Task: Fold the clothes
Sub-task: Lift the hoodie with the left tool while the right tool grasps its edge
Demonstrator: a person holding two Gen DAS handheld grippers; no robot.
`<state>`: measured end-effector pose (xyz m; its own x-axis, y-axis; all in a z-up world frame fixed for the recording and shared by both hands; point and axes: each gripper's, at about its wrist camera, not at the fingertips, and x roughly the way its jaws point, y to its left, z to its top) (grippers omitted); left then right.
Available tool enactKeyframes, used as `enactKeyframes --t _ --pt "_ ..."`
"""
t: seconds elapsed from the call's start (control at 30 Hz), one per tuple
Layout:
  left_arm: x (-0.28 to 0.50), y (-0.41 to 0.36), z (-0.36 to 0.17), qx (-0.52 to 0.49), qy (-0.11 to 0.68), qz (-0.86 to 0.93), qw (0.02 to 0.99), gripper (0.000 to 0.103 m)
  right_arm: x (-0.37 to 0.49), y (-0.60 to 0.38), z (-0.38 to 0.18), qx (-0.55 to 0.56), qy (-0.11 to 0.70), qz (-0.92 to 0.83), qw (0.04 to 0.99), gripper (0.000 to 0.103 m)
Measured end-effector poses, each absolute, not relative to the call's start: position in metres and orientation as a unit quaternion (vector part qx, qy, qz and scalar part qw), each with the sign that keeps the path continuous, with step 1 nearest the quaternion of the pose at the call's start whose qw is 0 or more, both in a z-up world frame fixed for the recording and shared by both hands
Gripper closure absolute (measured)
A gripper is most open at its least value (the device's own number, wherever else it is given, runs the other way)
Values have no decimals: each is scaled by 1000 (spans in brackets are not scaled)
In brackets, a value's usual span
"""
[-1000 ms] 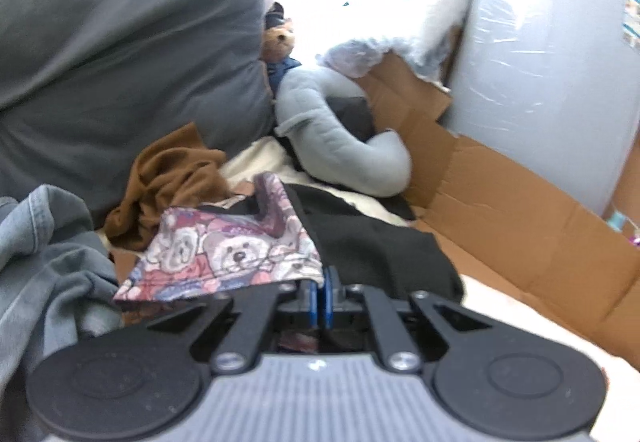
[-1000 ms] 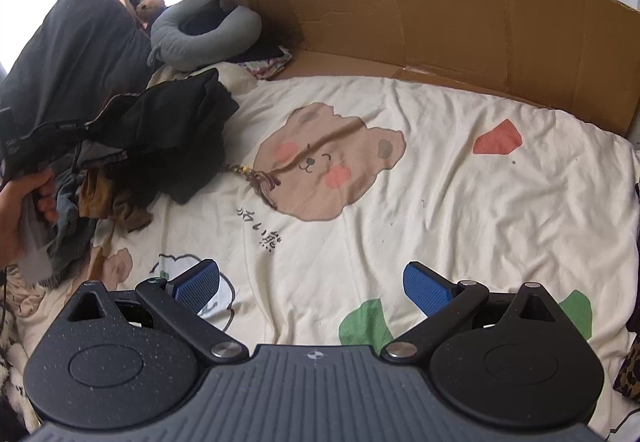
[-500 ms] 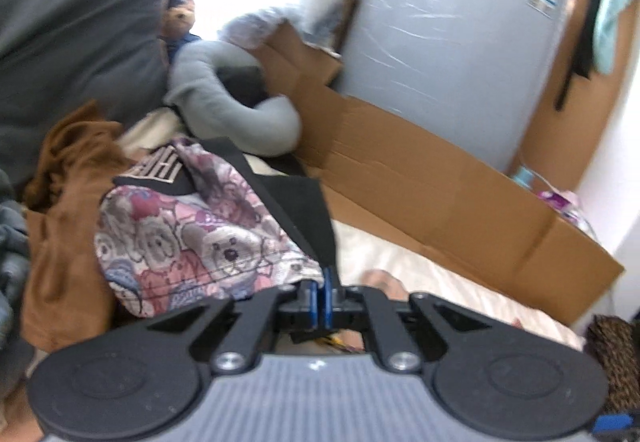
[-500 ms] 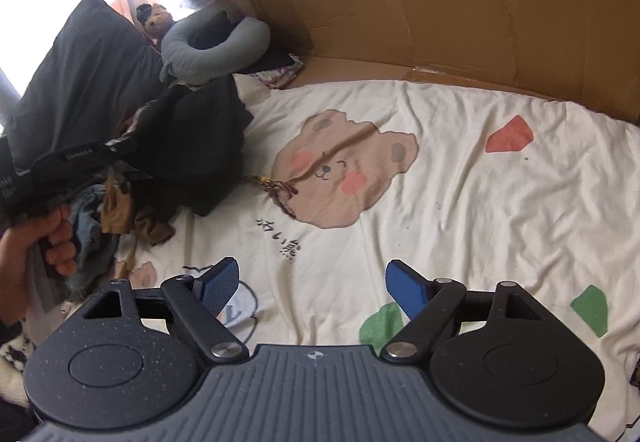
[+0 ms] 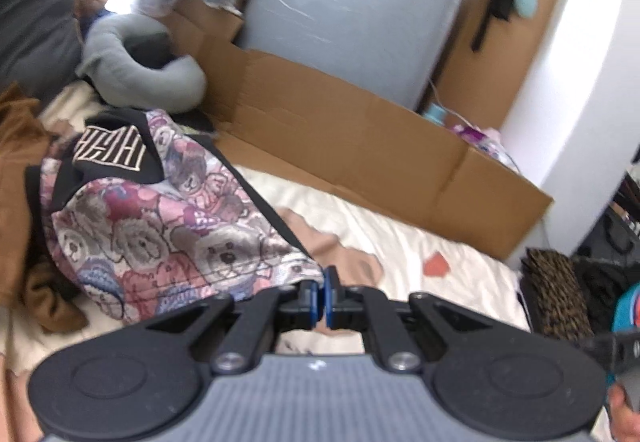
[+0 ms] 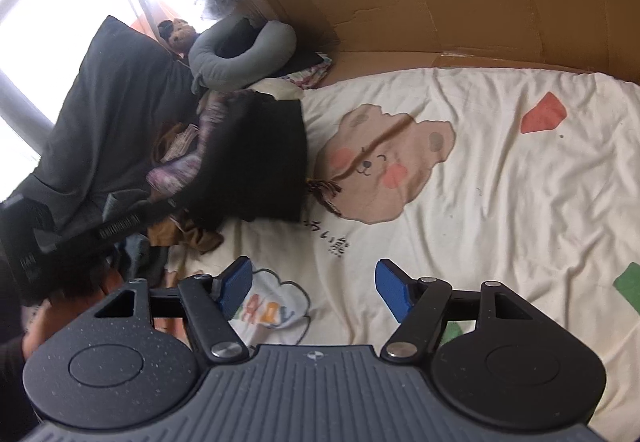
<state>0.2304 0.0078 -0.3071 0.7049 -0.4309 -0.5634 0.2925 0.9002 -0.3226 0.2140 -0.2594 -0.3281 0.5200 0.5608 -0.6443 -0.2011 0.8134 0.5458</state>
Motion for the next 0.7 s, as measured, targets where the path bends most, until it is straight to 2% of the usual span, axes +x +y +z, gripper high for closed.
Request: enactKeyframes --t 0.33,0.57,0.7 --pt "190 -38 -318 -44 352 -288 889 100 216 -259 -332 233 451 231 830 41" --pt "172 -63 -330 -12 371 -341 863 100 218 -259 -344 249 480 227 810 54" --pt "160 -74 -338 7 383 -361 850 100 217 -257 -354 245 503 218 800 65"
